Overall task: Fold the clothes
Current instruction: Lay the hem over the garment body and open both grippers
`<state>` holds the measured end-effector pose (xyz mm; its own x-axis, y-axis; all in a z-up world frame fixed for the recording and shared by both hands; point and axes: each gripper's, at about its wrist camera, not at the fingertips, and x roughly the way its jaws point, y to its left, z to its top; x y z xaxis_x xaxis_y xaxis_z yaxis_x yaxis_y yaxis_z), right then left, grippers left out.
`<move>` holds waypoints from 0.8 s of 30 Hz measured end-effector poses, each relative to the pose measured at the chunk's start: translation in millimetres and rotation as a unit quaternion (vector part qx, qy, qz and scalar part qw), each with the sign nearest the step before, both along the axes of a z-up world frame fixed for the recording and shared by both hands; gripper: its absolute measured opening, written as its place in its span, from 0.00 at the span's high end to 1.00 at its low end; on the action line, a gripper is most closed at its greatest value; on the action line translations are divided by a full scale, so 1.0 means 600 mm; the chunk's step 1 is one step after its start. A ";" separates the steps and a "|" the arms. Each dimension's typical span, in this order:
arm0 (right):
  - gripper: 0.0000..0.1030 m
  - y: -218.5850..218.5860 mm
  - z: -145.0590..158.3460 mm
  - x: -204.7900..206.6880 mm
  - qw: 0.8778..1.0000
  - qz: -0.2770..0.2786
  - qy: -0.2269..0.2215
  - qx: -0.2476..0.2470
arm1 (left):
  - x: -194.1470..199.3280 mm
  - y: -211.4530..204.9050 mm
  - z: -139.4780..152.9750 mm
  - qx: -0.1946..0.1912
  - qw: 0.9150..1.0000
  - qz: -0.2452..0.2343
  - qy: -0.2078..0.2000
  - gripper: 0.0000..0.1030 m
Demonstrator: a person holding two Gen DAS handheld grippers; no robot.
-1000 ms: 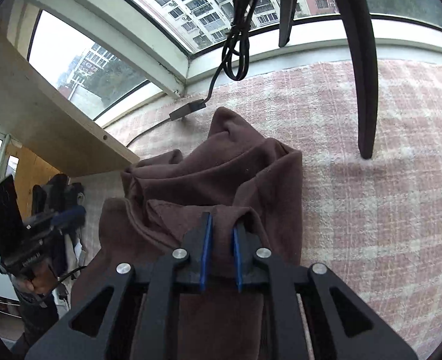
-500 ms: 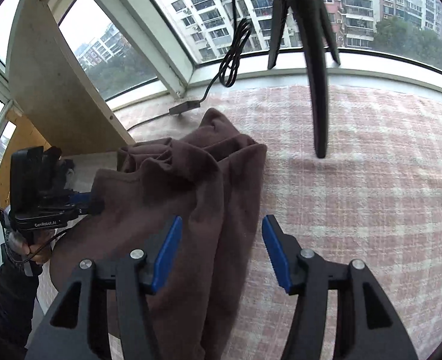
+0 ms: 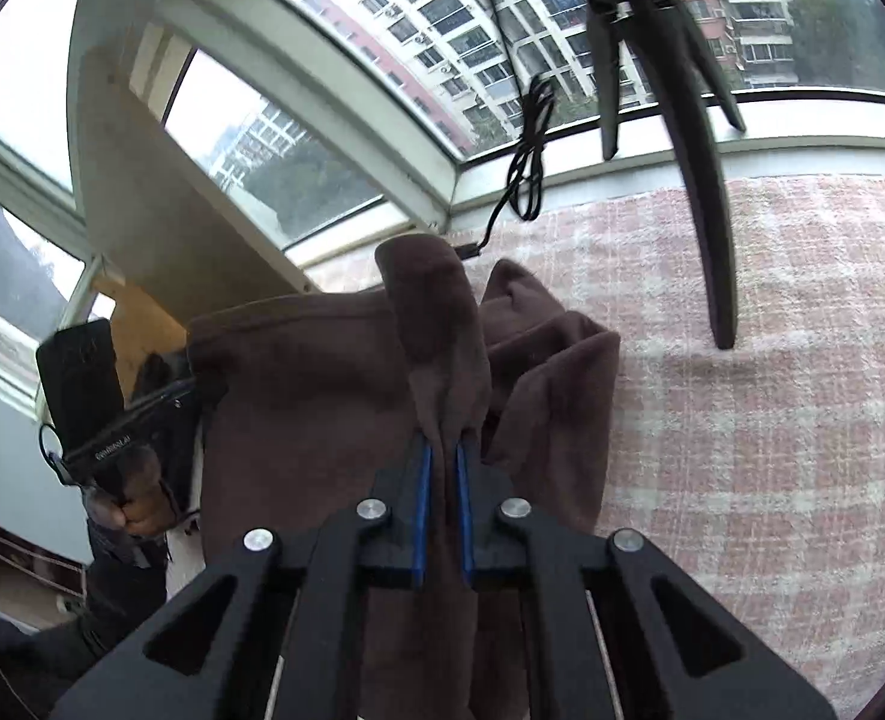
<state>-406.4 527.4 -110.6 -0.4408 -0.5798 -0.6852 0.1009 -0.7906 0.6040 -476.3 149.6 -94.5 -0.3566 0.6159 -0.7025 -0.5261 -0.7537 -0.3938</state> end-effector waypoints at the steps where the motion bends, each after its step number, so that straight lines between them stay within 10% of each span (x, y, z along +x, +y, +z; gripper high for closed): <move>1: 0.92 0.001 -0.013 -0.014 1.000 -0.003 -0.014 0.007 | -0.020 0.007 -0.021 -0.014 1.000 0.003 -0.011 0.91; 7: 0.81 -0.058 -0.058 -0.047 0.984 0.023 -0.048 0.172 | -0.051 0.029 -0.096 -0.101 0.994 0.024 -0.042 0.67; 14: 0.68 -0.064 -0.038 -0.032 0.979 0.011 -0.022 0.202 | -0.021 -0.026 -0.047 -0.024 0.997 0.040 -0.053 0.60; 24: 0.59 -0.065 -0.045 -0.074 0.982 -0.016 0.006 0.190 | -0.068 0.040 -0.118 -0.051 0.995 0.022 -0.087 0.69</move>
